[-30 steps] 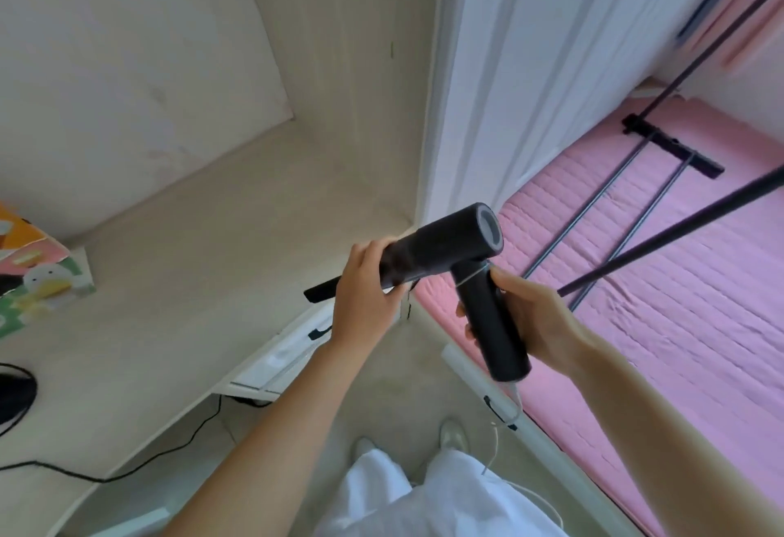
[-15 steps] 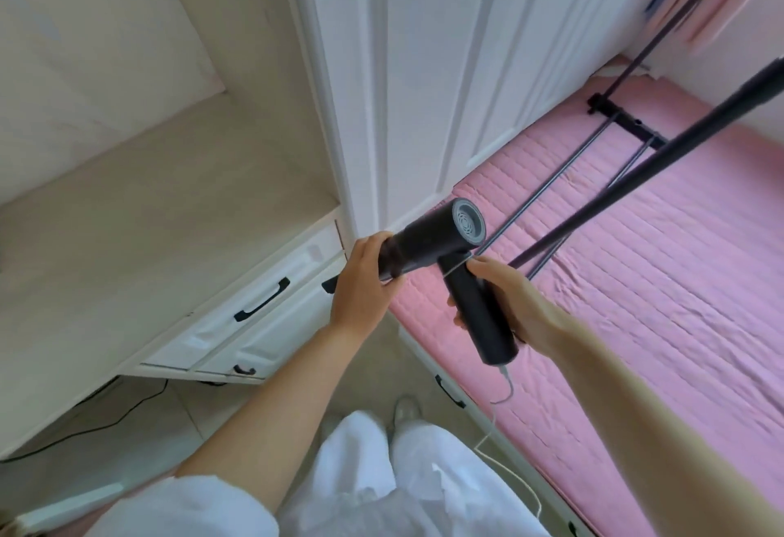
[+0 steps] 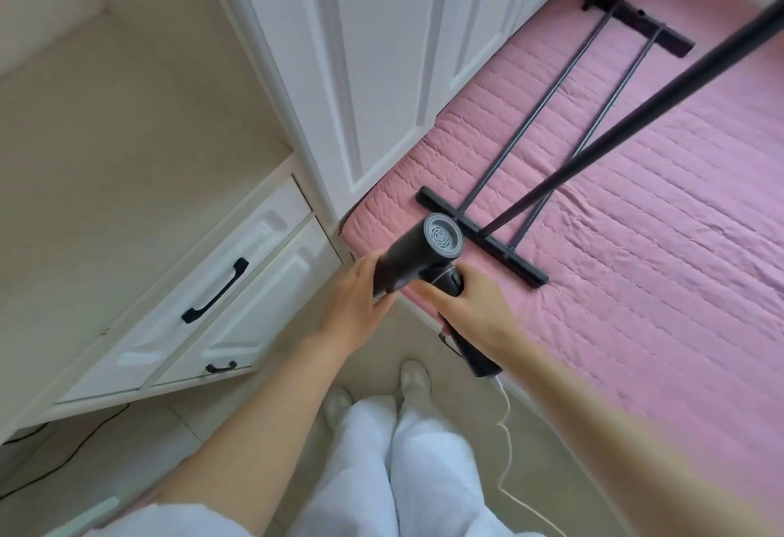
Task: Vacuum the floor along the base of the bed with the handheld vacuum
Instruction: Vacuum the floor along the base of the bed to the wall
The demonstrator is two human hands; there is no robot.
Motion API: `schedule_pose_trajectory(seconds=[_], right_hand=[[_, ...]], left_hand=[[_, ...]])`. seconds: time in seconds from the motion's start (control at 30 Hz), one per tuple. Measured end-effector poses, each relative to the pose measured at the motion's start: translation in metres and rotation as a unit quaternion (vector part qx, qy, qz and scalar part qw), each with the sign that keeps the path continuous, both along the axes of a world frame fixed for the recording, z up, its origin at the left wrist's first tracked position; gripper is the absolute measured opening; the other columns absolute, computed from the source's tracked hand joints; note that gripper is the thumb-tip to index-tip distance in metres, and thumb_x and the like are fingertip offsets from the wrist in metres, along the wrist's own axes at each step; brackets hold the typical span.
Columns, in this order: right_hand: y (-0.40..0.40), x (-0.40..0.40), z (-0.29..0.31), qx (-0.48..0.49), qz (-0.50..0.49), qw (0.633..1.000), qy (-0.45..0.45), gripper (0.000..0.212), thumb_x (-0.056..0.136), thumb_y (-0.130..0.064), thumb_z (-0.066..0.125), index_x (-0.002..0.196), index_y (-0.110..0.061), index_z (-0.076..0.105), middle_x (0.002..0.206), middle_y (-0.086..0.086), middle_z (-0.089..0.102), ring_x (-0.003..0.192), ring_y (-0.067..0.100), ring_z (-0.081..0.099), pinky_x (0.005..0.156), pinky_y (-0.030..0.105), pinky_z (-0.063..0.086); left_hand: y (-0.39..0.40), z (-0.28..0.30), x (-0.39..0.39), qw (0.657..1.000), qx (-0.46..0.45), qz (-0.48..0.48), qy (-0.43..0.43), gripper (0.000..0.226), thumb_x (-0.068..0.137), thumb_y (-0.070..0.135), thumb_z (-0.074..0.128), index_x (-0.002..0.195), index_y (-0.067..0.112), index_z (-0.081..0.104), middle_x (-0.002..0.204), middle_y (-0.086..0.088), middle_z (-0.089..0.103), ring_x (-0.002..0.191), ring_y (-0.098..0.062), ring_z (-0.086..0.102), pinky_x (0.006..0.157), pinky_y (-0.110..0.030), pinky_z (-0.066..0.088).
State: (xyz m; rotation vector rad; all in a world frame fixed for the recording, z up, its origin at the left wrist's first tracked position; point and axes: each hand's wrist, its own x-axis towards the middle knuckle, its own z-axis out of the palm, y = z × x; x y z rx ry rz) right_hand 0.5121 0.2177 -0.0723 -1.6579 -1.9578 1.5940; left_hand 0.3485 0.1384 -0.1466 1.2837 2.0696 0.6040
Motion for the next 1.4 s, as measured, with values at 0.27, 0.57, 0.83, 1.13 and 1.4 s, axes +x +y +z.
schedule_pose_trajectory(seconds=[0.27,0.57,0.83,1.13,1.4], right_hand=[[0.005,-0.022,-0.186,0.058,0.016,0.997,-0.056,0.046,0.065,-0.067,0.06,0.078,-0.023,0.055,0.065,-0.003,0.063,0.054,0.016,0.063,0.054,0.043,0.055],[0.005,-0.04,-0.355,0.1,0.074,0.991,-0.054,0.042,0.067,-0.065,0.056,0.082,-0.025,0.055,0.071,-0.006,0.065,0.066,0.015,0.061,0.061,0.041,0.052],[0.004,-0.058,-0.471,0.086,0.09,0.992,-0.001,0.04,0.07,-0.061,0.06,0.08,-0.023,0.055,0.067,-0.005,0.061,0.059,0.012,0.051,0.058,0.036,0.048],[0.007,-0.066,-0.526,-0.083,0.085,0.989,0.088,0.053,0.057,-0.049,0.043,0.083,-0.003,0.05,0.073,0.008,0.047,0.067,0.023,0.04,0.067,0.041,0.03],[-0.009,-0.046,-0.514,-0.103,0.085,0.983,0.125,0.043,0.064,-0.044,0.047,0.095,-0.016,0.058,0.09,0.014,0.061,0.078,0.024,0.054,0.073,0.037,0.037]], left_hand=[[0.014,-0.164,-0.067,0.985,-0.087,-0.127,0.075,0.079,0.09,-0.009,0.051,0.159,0.021,0.026,0.163,0.003,0.028,0.152,-0.016,0.019,0.121,-0.038,0.026],[0.047,-0.323,-0.108,0.951,0.161,-0.156,0.212,0.047,0.1,0.017,0.049,0.146,0.008,0.05,0.153,-0.007,0.046,0.147,-0.027,0.033,0.117,-0.048,0.034],[0.075,-0.405,-0.121,0.868,0.322,-0.224,0.304,0.049,0.1,0.027,0.048,0.145,0.01,0.051,0.154,-0.011,0.043,0.147,-0.031,0.032,0.123,-0.05,0.021],[0.086,-0.42,-0.131,0.834,0.363,-0.223,0.349,0.048,0.099,0.027,0.05,0.143,0.009,0.051,0.152,-0.012,0.046,0.145,-0.033,0.036,0.119,-0.056,0.026],[0.073,-0.409,-0.114,0.876,0.297,-0.192,0.327,0.051,0.098,0.033,0.046,0.144,0.011,0.051,0.154,-0.008,0.044,0.147,-0.029,0.033,0.12,-0.051,0.024]])
